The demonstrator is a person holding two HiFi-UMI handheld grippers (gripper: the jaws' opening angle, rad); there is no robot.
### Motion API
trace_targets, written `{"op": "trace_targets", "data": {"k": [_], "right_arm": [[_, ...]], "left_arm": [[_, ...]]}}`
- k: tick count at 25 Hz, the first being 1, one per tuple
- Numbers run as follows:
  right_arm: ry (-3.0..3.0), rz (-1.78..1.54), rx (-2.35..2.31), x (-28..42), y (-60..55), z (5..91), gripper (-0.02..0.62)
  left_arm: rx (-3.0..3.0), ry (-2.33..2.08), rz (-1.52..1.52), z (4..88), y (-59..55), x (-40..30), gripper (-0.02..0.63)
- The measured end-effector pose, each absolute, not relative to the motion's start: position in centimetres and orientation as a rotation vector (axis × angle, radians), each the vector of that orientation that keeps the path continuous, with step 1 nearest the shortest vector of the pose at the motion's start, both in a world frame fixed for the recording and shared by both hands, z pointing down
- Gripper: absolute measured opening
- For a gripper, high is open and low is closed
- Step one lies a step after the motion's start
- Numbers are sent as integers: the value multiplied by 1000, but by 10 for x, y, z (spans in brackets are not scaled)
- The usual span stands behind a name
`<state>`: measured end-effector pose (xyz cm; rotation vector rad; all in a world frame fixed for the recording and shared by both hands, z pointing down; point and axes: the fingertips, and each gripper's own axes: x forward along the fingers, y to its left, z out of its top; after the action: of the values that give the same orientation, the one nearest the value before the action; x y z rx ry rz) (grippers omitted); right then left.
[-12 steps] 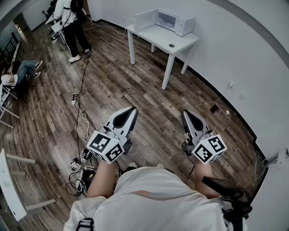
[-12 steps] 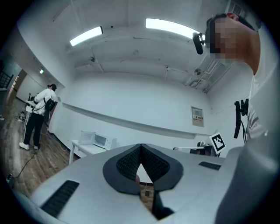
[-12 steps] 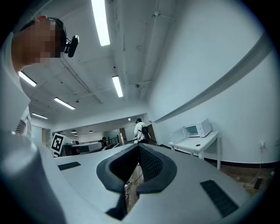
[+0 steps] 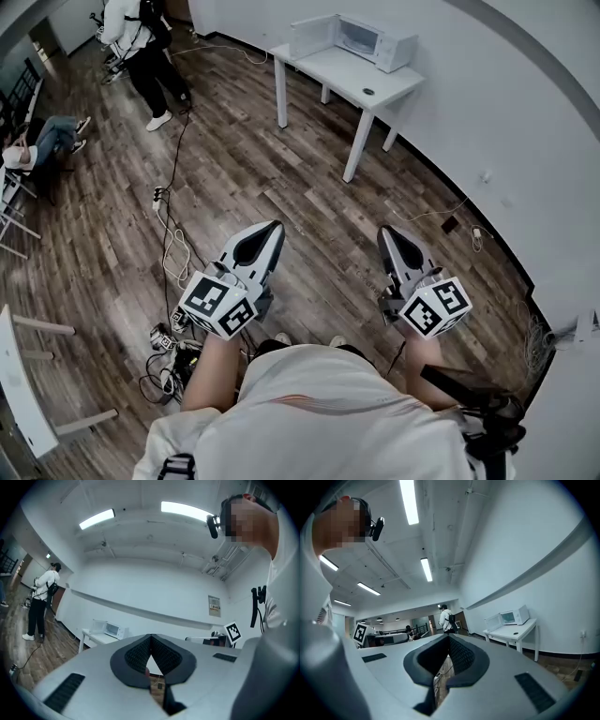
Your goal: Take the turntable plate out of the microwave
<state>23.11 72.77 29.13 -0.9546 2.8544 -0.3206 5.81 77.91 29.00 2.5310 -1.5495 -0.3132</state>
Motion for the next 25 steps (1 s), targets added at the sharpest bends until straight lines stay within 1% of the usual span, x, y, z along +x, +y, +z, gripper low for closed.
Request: {"op": "trace_targets", "data": {"k": [9, 15, 19, 25], "right_arm": [[2851, -330, -1006, 166, 743, 306, 3], [2880, -310, -960, 138, 741, 305, 2], [2909, -337, -918, 118, 722, 314, 2], [2957, -288, -827, 90, 680, 316, 2]], "left_arm": [[2507, -1538, -331, 312, 795, -14, 11], [2510, -1523, -340, 319, 791, -32, 11], [2508, -1529, -339, 323, 773, -42, 11], [2457, -1583, -332, 331, 731, -65, 11]]}}
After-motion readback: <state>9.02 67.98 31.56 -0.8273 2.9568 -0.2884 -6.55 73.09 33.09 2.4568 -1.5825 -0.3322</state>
